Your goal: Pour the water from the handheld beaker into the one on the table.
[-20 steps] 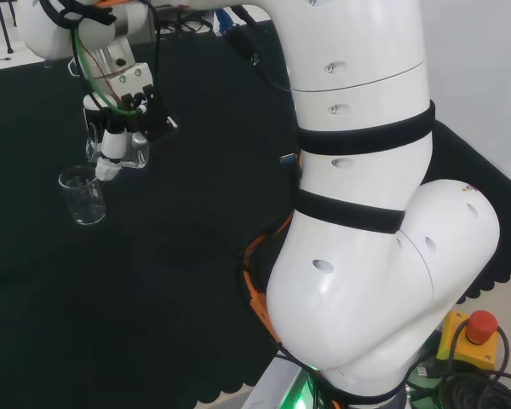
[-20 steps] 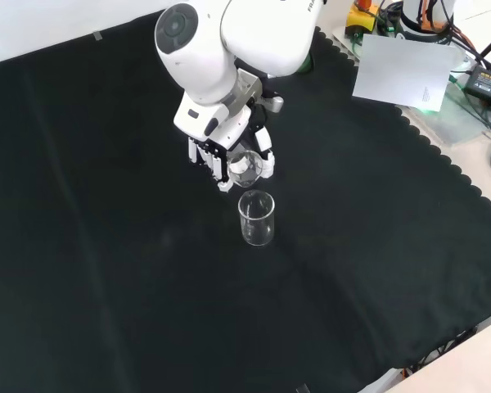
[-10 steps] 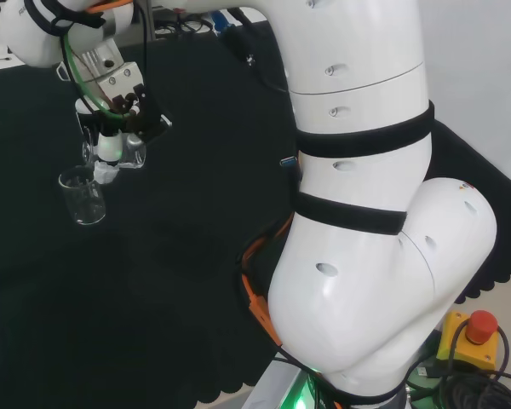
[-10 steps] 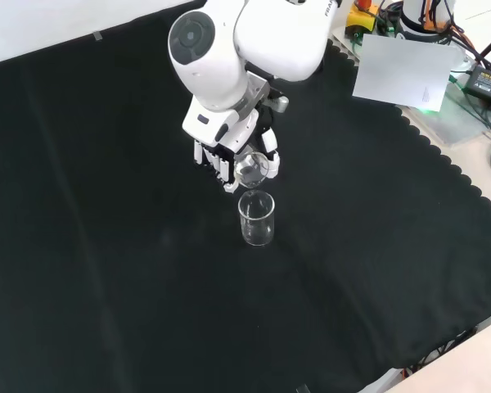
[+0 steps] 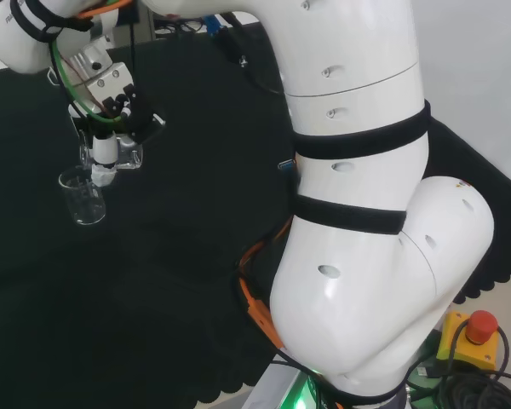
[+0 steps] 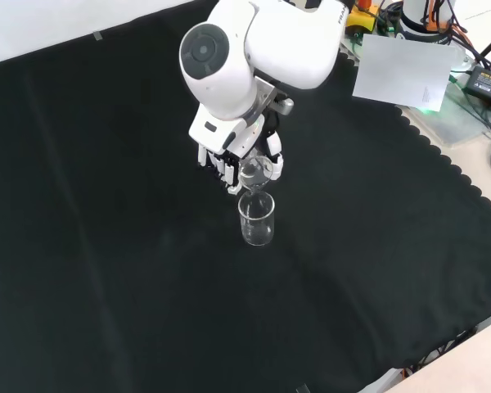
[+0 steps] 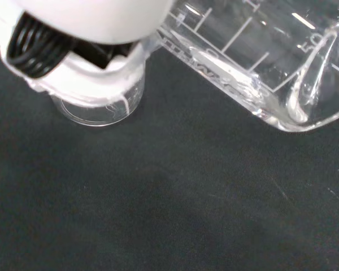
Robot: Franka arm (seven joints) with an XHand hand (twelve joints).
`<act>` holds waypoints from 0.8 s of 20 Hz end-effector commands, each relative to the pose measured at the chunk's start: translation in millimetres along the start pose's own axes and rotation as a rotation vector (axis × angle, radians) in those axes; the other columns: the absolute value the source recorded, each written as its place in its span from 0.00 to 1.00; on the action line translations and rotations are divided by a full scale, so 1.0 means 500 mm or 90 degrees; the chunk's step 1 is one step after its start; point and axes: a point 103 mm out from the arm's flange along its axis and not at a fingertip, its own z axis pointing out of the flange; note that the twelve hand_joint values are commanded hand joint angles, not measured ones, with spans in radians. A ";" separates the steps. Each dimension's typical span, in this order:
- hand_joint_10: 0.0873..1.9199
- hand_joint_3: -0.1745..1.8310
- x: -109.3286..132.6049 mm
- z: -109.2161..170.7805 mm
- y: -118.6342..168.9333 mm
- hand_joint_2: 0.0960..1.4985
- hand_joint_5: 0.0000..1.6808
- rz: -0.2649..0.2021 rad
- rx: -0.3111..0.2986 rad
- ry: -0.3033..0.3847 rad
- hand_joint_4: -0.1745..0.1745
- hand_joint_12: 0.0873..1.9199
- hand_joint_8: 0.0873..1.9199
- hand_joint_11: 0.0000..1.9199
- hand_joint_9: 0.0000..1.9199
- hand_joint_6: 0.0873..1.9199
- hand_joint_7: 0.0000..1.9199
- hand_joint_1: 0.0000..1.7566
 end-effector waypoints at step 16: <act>0.00 0.36 0.025 -0.020 0.008 0.40 0.88 0.026 0.046 -0.075 1.00 0.52 0.00 0.50 0.87 0.07 0.93 0.66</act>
